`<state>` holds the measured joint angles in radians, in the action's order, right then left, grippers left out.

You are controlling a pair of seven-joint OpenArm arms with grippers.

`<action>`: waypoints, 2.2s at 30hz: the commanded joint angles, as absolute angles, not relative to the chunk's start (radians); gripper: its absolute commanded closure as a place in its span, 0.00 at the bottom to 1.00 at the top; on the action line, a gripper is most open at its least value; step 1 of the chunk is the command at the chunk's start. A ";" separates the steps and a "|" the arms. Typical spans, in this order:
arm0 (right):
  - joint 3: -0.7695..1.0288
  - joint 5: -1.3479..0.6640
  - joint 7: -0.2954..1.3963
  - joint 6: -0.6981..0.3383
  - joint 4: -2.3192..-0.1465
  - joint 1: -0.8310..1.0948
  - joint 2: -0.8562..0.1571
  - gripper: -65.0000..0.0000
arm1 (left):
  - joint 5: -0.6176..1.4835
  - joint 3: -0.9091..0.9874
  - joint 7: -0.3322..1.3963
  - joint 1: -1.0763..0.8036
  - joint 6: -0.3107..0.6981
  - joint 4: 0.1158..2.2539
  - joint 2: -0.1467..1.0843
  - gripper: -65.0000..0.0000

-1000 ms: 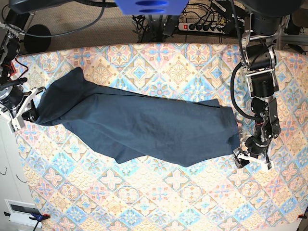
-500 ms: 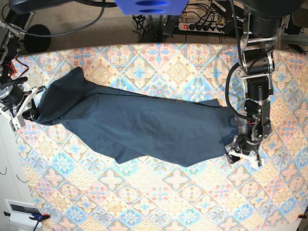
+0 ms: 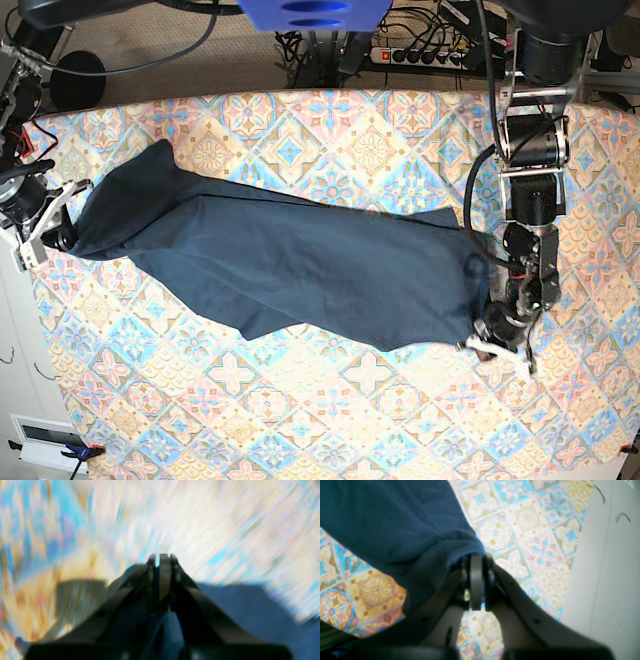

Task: Layout the t-shirt on the table in an organized manner, then fold the t-shirt properly
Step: 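Pull the folded edge with the left gripper away from the right gripper, then release the shirt with the left gripper and lift it away, then lower the left gripper onto the shirt end and grasp the fabric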

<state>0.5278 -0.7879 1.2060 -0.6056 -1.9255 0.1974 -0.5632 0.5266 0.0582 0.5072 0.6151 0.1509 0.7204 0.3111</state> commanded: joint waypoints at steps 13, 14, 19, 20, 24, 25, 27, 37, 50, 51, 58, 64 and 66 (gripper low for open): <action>0.567 -0.797 1.187 -0.605 -1.945 0.185 -0.513 1.00 | 0.550 0.125 0.498 0.946 0.156 0.700 0.349 1.00; 0.565 -0.797 1.187 -0.605 -1.945 0.186 -0.507 1.00 | 0.533 0.125 0.458 0.954 0.156 0.665 0.348 1.00; 0.562 -0.797 1.187 -0.605 -1.945 0.186 -0.495 1.00 | 0.432 0.125 0.338 0.957 0.154 0.561 0.346 0.89; 0.562 -0.797 1.187 -0.605 -1.945 0.186 -0.495 1.00 | 0.414 0.125 0.317 0.954 0.151 0.545 0.346 0.82; 0.559 -0.797 1.187 -0.605 -1.945 0.186 -0.495 1.00 | 0.338 0.124 0.252 0.937 0.002 0.516 0.348 0.59; 0.559 -0.797 1.187 -0.605 -1.945 0.186 -0.495 1.00 | 0.328 0.124 0.252 0.937 -0.013 0.516 0.349 0.59; 0.558 -0.799 1.187 -0.605 -1.945 0.186 -0.493 1.00 | 0.318 0.124 0.255 0.934 -0.021 0.516 0.351 0.59; 0.538 -0.829 1.187 -0.605 -1.945 0.182 -0.473 1.00 | 0.344 0.131 0.739 0.410 -0.018 1.276 0.348 0.59; 0.538 -0.829 1.187 -0.605 -1.943 0.185 -0.472 1.00 | 0.481 0.341 0.935 -0.062 -0.018 1.658 0.344 0.59; 0.538 -0.829 1.187 -0.605 -1.943 0.186 -0.472 1.00 | 0.481 0.343 0.935 -0.067 -0.018 1.655 0.344 0.59; 0.538 -0.831 1.187 -0.605 -1.945 0.186 -0.472 1.00 | 0.478 0.338 0.941 -0.054 -0.016 1.604 0.305 0.59; 0.539 -0.831 1.184 -0.605 -1.945 0.186 -0.472 1.00 | 0.479 0.285 0.934 0.002 -0.016 1.452 0.303 0.59; 0.541 -0.831 1.184 -0.605 -1.945 0.186 -0.472 1.00 | 0.479 0.285 0.921 0.019 -0.016 1.431 0.300 0.59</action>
